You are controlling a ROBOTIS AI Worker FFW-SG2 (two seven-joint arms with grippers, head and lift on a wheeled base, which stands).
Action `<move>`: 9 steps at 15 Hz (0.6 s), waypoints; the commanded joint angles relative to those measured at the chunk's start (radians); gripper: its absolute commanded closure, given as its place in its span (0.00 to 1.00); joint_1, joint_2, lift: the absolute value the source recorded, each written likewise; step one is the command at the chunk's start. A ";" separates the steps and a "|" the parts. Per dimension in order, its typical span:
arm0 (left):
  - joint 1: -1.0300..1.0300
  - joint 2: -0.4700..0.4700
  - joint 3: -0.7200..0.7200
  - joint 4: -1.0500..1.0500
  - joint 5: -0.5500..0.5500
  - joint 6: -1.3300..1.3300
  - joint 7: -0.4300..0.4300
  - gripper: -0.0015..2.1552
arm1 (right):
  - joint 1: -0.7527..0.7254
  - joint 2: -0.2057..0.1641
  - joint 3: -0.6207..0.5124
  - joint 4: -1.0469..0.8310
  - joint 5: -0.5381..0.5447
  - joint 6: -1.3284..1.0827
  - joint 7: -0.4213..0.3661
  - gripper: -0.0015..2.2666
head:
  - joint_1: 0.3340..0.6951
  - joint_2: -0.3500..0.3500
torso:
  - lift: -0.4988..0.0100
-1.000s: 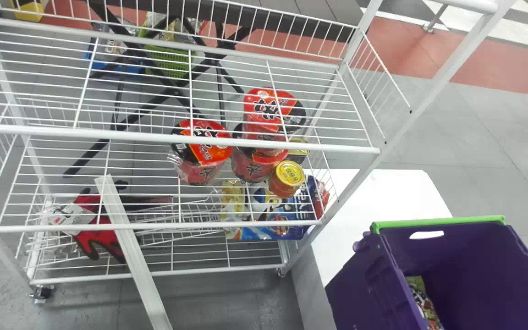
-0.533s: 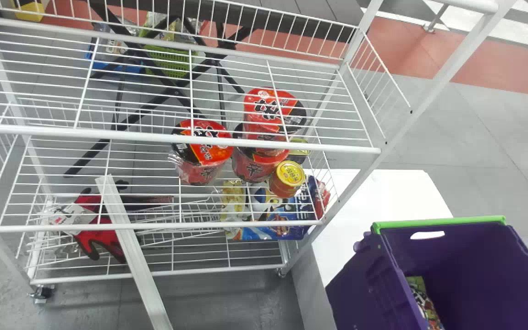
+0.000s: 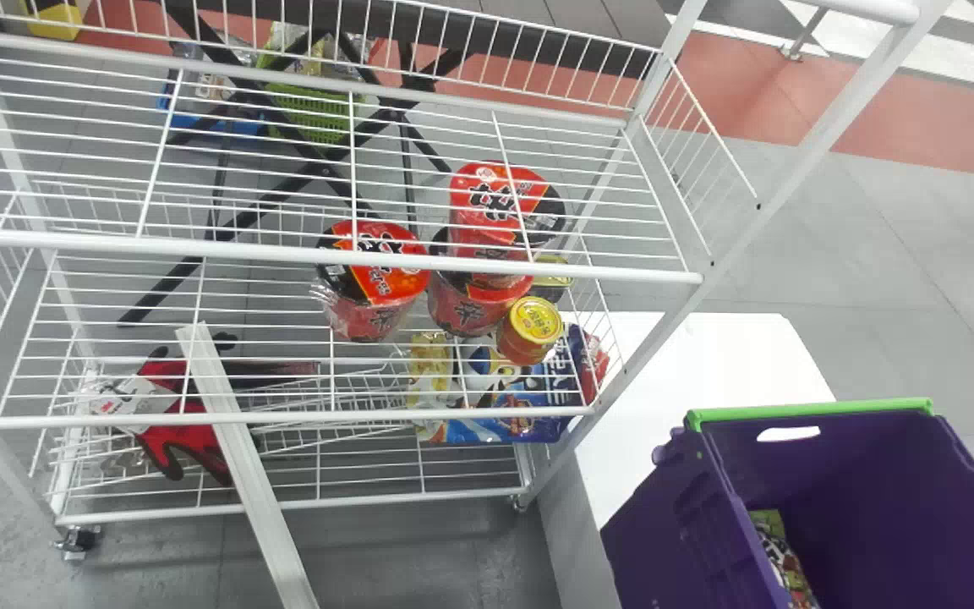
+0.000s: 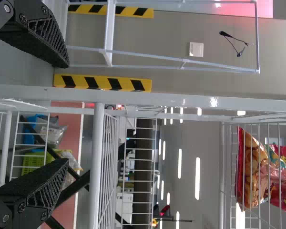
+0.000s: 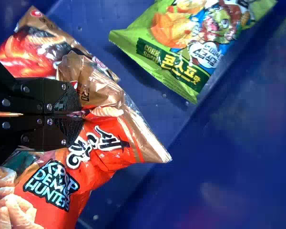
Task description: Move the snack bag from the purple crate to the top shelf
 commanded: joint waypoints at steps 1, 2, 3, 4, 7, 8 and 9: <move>0.000 0.000 0.000 0.000 0.000 0.003 0.000 0.06 | 0.000 0.004 -0.018 -0.066 -0.013 0.102 0.004 0.99 | 1.00 0.00 | 0.09; 0.000 0.000 0.000 0.000 -0.002 0.003 0.000 0.06 | -0.011 0.002 -0.028 -0.099 -0.019 0.179 0.003 0.99 | 1.00 0.00 | 0.09; 0.000 0.000 0.000 0.000 -0.002 0.003 -0.001 0.06 | -0.015 0.004 -0.037 -0.130 -0.030 0.221 0.004 0.99 | 1.00 0.00 | 0.09; 0.000 0.000 -0.001 -0.002 -0.002 0.003 -0.001 0.06 | -0.021 0.009 -0.052 -0.173 -0.056 0.221 0.004 0.98 | 1.00 0.00 | 0.09; 0.006 0.000 0.000 -0.011 -0.005 0.006 0.000 0.06 | -0.049 0.039 -0.087 -0.320 -0.071 0.221 0.004 0.96 | 1.00 0.00 | 0.12; 0.008 0.000 0.000 -0.012 -0.005 0.006 0.000 0.06 | -0.052 0.042 -0.109 -0.365 -0.085 0.221 0.009 0.95 | 1.00 0.00 | 0.12; 0.008 0.002 0.000 -0.014 -0.005 0.006 -0.001 0.06 | -0.071 0.047 -0.121 -0.412 -0.092 0.221 0.009 0.95 | 1.00 0.00 | 0.13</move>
